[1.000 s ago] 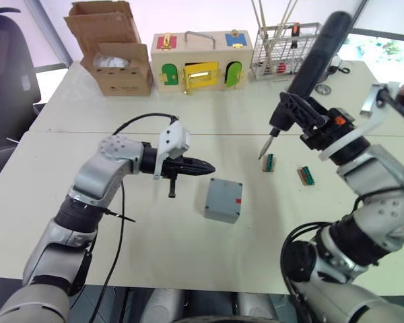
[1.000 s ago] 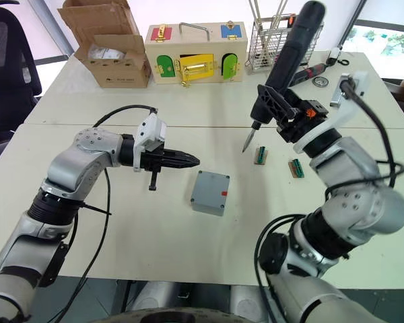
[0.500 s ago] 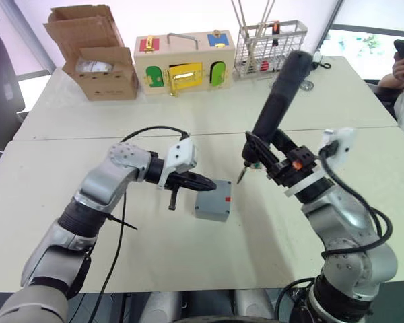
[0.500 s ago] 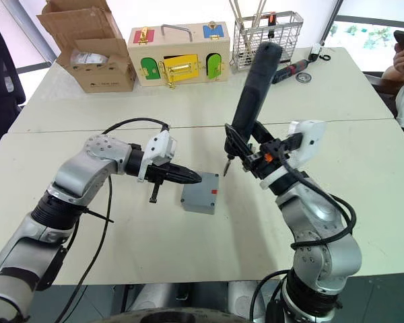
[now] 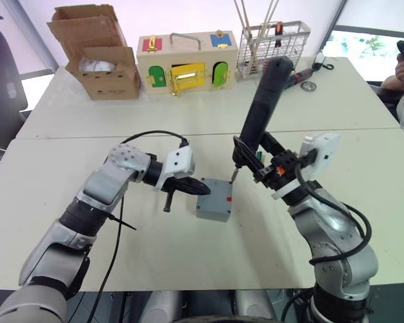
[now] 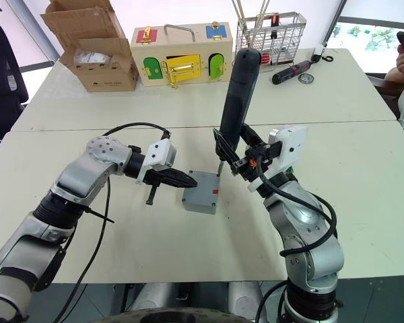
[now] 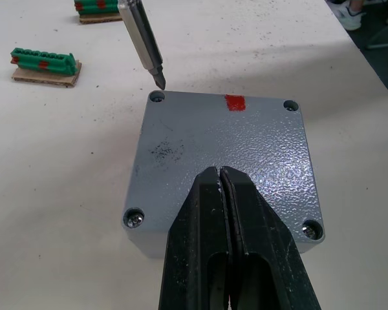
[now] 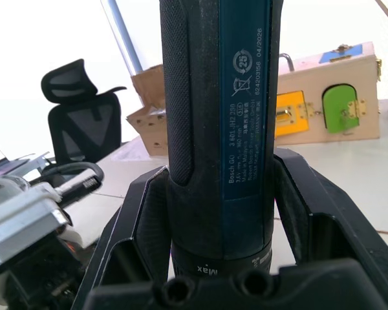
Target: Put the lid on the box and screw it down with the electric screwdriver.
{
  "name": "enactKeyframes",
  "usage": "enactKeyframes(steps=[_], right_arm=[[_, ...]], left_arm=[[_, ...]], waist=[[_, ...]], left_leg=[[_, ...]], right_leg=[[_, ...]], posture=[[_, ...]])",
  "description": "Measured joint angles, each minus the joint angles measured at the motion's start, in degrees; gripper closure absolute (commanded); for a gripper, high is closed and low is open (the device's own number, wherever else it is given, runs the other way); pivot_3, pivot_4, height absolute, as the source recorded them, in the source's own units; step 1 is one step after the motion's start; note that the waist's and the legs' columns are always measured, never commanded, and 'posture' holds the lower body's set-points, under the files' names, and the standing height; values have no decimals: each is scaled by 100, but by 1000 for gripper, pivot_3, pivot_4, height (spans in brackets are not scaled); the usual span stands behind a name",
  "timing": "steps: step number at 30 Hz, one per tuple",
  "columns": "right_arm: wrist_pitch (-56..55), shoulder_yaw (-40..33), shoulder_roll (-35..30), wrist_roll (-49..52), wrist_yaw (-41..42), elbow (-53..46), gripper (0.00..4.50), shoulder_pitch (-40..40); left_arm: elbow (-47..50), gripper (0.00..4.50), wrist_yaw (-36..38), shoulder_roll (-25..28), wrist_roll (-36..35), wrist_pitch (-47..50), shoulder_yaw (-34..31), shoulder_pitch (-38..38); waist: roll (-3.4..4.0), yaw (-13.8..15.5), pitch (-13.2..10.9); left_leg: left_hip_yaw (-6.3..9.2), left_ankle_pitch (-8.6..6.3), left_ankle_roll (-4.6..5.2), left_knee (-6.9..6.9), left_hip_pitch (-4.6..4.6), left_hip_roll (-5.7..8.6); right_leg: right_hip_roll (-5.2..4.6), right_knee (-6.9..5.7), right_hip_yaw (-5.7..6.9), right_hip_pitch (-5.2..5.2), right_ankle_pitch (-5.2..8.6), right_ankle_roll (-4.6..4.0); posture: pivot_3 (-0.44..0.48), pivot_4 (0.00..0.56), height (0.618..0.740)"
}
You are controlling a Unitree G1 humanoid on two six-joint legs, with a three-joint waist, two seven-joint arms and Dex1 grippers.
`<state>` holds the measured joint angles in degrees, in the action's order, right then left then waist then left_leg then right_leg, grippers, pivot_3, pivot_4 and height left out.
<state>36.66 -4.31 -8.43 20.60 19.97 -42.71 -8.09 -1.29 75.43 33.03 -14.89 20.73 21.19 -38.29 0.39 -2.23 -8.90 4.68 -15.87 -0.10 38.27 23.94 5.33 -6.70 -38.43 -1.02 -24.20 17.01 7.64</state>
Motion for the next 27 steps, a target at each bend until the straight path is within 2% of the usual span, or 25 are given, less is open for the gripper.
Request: enactKeyframes(steps=[15,19,27], right_arm=[[-620,385,-210,52,-58,242,2512,158],[-726,381,-218,39,-135,406,2512,98],[-703,207,-351,96,-275,533,2512,34]], left_arm=[[-13,4500,-93,-82,50,1,-12,38],[-15,4500,-108,-100,58,2,-12,48],[-30,4500,-110,-122,60,-2,-12,52]], waist=[[-9,3,5],[-8,20,5],[-9,114,5]], left_leg=[[3,-1,1,-2,-29,-1],[6,-2,3,-6,-56,-3],[7,-2,2,-6,-56,-3]], right_leg=[[2,4,1,31,0,1],[6,26,2,68,1,1],[6,27,2,68,1,1]], posture=[[0,150,740],[0,150,740],[0,150,740]])
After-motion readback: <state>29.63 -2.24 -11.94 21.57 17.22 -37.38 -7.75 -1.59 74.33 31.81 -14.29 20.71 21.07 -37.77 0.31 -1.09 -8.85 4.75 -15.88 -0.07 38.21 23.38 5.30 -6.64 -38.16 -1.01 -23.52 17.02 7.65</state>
